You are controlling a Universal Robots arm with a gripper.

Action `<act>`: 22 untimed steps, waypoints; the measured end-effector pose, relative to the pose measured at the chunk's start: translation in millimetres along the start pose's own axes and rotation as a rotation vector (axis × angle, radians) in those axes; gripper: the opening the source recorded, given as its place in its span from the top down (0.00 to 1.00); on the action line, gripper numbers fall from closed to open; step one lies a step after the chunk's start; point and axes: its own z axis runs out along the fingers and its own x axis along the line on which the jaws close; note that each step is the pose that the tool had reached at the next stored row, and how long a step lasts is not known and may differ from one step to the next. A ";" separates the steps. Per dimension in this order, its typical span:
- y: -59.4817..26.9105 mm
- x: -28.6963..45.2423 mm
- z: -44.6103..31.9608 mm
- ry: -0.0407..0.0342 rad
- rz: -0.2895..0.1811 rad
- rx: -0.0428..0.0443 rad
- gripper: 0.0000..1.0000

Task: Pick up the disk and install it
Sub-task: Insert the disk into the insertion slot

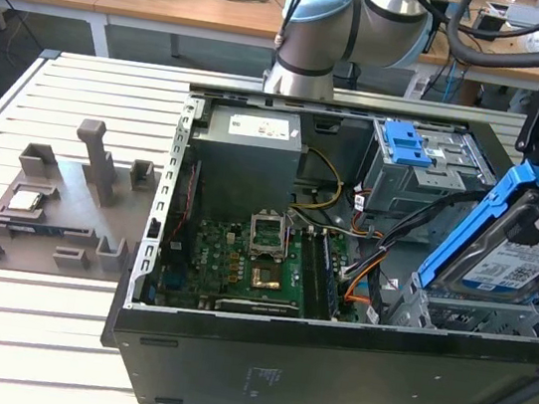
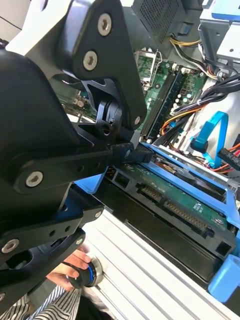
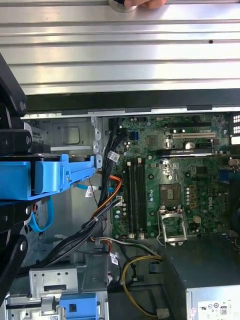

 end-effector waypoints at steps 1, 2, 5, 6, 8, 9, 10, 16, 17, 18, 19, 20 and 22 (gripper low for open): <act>-0.2 0.0 0.9 0.0001 0.000 -0.0009 0.63; -0.3 0.0 1.6 0.0006 0.000 -0.0015 0.63; -0.5 0.1 4.6 -0.0001 0.000 -0.0023 0.63; -0.5 0.2 4.6 0.0001 0.000 -0.0023 0.63; -0.4 0.2 3.3 -0.0010 0.000 -0.0024 0.63; -0.3 0.2 2.1 -0.0018 0.000 -0.0026 0.63; -0.1 0.1 -1.2 -0.0002 0.000 -0.0024 0.63; 0.4 -0.2 -10.4 -0.0001 0.000 -0.0023 0.63; 0.5 -0.3 -12.0 0.0001 0.000 -0.0023 0.63; 0.6 -0.3 -14.0 0.0003 0.000 -0.0022 0.63; 0.7 -0.3 -15.9 0.0015 0.000 -0.0022 0.63; 0.8 -0.4 -17.6 0.0044 0.000 -0.0020 0.63; 1.0 -0.4 -20.6 0.0160 0.001 -0.0013 0.63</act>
